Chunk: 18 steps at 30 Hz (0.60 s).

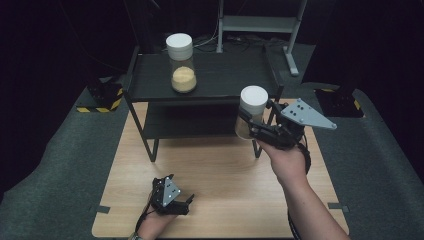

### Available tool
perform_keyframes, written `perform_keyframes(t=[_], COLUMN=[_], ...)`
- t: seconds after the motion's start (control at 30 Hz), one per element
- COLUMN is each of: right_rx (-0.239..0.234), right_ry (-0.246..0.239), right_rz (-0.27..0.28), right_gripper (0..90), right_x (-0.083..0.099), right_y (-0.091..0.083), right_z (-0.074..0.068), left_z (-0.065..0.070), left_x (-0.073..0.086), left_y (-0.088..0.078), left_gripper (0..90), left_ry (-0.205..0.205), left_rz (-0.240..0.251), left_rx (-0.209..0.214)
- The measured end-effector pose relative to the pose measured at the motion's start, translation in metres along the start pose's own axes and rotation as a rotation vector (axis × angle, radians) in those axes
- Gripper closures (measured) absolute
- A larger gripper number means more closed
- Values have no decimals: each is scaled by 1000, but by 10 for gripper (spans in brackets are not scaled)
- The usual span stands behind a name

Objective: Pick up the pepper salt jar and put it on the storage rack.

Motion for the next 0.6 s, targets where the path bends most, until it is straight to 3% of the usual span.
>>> perform_keyframes(t=[0.6], right_rx=[34], right_ry=[22], right_rz=[43], right_gripper=[342], right_x=[-46], right_y=[27], right_z=[12], left_z=[-1], left_x=[1], left_y=[0], left_gripper=[8], left_ry=[-9], left_rz=[6], left_rx=[9])
Point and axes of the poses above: each handheld gripper's, and its own axes: y roughly forward along the jaws, x roughly out of its underside, z roughly to its right, the point moved 4 cm from there along y, roughly forward along the jaws, and after that the axes turned 1 degree about -x, right-handed, at the moved point
